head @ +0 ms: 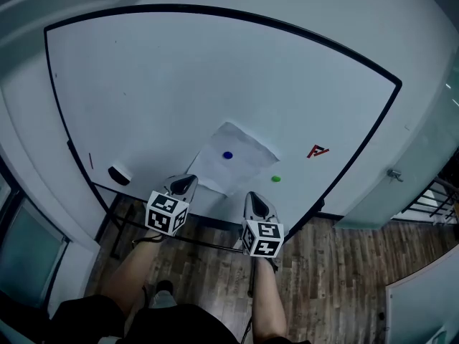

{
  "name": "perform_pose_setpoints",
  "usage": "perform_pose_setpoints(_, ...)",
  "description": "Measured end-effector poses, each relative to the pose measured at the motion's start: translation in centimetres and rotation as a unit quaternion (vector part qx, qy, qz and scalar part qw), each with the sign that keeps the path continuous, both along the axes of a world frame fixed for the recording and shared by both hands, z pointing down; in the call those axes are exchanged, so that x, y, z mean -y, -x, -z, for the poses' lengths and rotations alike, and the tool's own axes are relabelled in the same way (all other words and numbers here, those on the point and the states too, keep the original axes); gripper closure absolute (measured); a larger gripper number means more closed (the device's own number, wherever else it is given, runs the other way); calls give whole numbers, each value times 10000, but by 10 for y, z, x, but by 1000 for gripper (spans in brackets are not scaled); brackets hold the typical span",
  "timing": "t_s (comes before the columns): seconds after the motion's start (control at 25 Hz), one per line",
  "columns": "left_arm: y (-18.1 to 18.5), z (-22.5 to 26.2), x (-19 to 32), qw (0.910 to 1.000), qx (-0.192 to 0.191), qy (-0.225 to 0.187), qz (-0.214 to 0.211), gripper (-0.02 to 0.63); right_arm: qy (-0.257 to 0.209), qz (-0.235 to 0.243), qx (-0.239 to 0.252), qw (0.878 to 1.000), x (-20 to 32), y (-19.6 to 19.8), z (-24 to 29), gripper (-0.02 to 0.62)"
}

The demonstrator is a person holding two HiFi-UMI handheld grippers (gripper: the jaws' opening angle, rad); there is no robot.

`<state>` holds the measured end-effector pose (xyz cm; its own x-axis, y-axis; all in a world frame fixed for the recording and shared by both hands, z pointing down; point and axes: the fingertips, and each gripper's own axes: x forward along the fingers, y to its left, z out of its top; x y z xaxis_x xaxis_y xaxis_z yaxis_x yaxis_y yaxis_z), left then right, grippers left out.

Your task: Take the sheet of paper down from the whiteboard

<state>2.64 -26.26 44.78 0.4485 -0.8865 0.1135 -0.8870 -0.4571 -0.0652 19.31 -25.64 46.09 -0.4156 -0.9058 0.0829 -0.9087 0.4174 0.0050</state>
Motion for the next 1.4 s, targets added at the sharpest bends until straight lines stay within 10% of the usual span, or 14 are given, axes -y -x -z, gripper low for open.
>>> perform_pose_setpoints(0.4, 56, -13, 49, 9988, -312, 360, -92, 584, 102, -618, 715, 9955, 33, 19, 15, 571)
perform_pose_setpoints(1.4, 5, -56, 97, 9790, -111, 1042, -1749, 500, 208, -1234, 504, 9909, 72, 40, -2, 571)
